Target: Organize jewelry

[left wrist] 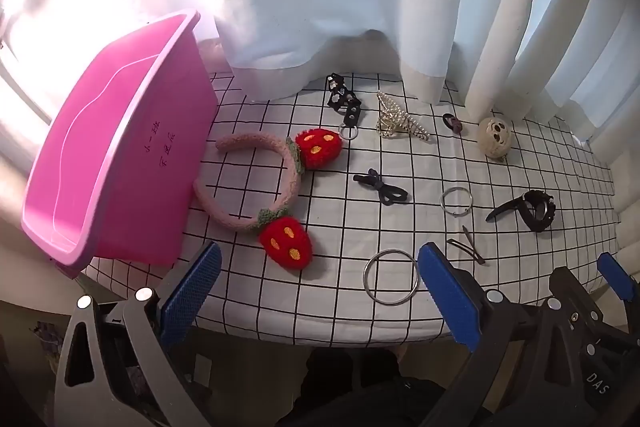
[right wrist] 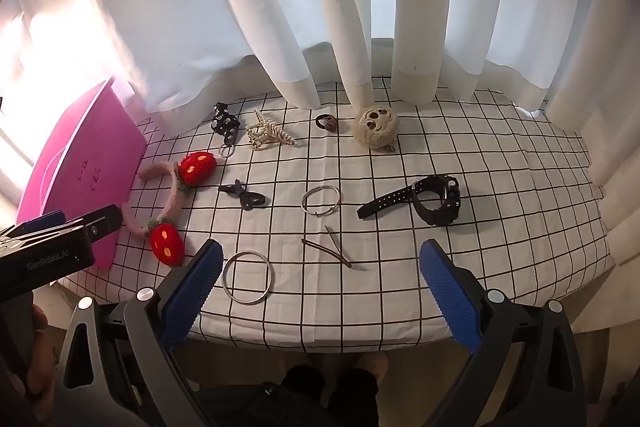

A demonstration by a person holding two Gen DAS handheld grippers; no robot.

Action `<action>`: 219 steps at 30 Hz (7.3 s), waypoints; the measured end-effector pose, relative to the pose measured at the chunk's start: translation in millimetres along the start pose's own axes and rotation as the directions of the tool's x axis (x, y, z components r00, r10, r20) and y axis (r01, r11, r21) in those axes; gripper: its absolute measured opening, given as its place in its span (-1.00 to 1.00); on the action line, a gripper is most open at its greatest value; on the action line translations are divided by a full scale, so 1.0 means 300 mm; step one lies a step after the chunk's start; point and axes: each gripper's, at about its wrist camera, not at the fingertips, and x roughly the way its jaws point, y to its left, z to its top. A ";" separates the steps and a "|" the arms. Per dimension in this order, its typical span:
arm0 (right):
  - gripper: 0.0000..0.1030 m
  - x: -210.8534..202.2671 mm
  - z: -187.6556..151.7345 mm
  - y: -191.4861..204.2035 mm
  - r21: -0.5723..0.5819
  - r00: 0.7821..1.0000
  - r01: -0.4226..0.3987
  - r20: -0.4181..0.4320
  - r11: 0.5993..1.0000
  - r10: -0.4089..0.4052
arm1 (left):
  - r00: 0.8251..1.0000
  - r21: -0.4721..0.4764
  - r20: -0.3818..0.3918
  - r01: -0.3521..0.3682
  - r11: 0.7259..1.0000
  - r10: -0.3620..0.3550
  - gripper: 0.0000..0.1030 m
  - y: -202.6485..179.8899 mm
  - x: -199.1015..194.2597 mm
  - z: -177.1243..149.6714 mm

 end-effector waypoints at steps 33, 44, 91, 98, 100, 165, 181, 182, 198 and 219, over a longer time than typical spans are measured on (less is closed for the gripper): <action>0.83 -0.007 -0.004 0.000 -0.007 1.000 0.003 0.005 1.000 -0.003 | 1.000 0.005 0.002 -0.016 1.000 0.016 0.88 0.014 -0.010 0.011; 0.83 -0.010 -0.007 0.005 -0.005 1.000 0.000 0.009 1.000 0.000 | 1.000 0.006 0.004 -0.017 1.000 0.017 0.88 0.010 -0.010 0.010; 0.83 0.326 -0.196 -0.162 -0.015 0.994 -0.059 -0.094 0.998 0.057 | 0.998 -0.158 -0.060 -0.038 0.987 0.028 0.88 0.203 0.347 -0.233; 0.83 0.440 -0.169 -0.157 -0.048 0.996 -0.035 -0.082 0.998 0.031 | 0.997 -0.174 -0.071 -0.018 0.985 0.005 0.88 0.186 0.436 -0.225; 0.83 0.469 -0.162 -0.150 -0.057 0.995 -0.050 -0.087 0.997 0.045 | 0.997 -0.164 -0.075 -0.015 0.986 0.003 0.88 0.173 0.449 -0.235; -0.71 0.582 -0.161 -0.018 -0.285 0.999 -0.053 -0.014 0.957 0.051 | 1.000 -0.109 -0.001 -0.003 0.994 0.002 -0.16 0.029 0.608 -0.157; -0.72 0.477 -0.101 -0.047 -0.185 0.984 -0.177 -0.013 0.967 0.178 | 0.990 -0.128 0.104 0.107 0.986 -0.094 -0.22 0.068 0.374 -0.148; -0.72 0.467 -0.091 -0.047 -0.183 0.983 -0.181 -0.008 0.966 0.183 | 0.988 -0.126 0.114 0.115 0.985 -0.101 -0.22 0.065 0.353 -0.138; -0.72 0.246 0.045 0.003 -0.229 0.961 -0.229 0.098 0.946 0.257 | 0.952 -0.100 0.270 0.174 0.980 -0.142 -0.22 0.046 0.056 -0.044; -0.71 0.049 0.353 0.424 -0.473 0.824 -0.403 0.185 0.783 0.536 | 0.856 -0.238 0.515 0.092 0.967 0.045 -0.22 0.311 -0.321 0.105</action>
